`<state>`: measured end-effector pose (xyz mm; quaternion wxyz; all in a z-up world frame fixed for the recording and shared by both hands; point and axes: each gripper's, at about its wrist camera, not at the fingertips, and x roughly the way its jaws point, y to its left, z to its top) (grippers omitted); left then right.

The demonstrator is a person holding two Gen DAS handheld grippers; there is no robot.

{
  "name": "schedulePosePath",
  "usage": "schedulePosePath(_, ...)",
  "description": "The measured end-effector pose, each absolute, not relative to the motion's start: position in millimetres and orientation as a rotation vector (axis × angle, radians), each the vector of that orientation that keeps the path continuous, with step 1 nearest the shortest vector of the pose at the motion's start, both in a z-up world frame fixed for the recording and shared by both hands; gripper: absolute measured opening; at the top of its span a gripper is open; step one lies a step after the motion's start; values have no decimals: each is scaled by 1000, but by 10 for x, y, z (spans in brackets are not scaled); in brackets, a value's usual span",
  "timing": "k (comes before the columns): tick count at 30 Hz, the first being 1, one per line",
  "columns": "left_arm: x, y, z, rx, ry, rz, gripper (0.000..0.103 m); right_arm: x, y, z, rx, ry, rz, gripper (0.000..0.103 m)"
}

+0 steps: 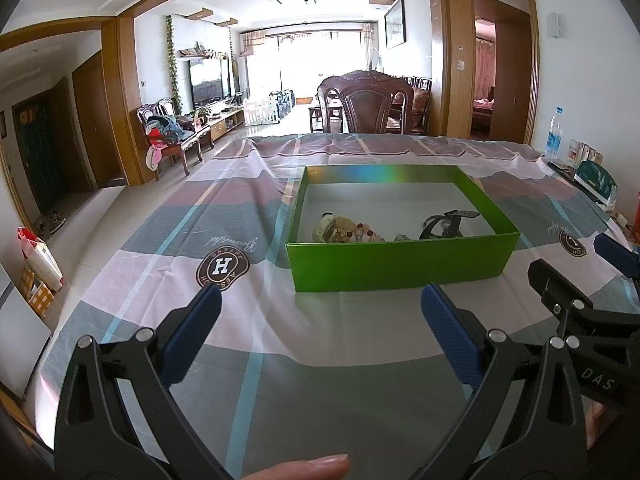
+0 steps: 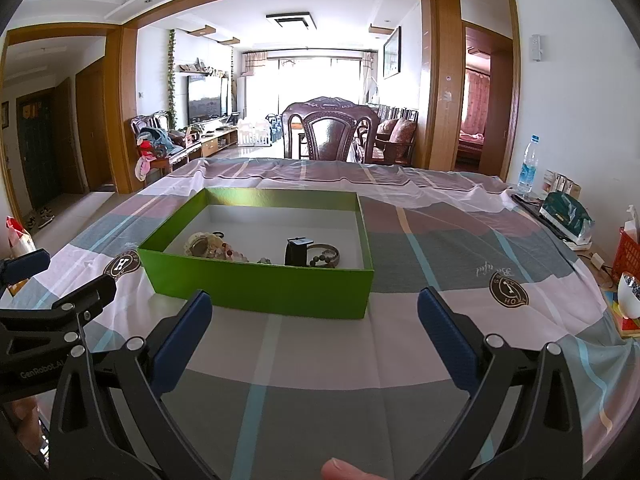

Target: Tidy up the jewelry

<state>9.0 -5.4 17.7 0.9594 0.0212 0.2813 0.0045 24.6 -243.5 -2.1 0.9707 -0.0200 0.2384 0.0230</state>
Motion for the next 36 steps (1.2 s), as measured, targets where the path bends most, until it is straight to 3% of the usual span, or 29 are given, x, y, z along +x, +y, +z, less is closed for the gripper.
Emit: schedulePosePath(36, 47, -42, 137, 54, 576, 7, 99, 237, -2438, -33, -41, 482, 44, 100)
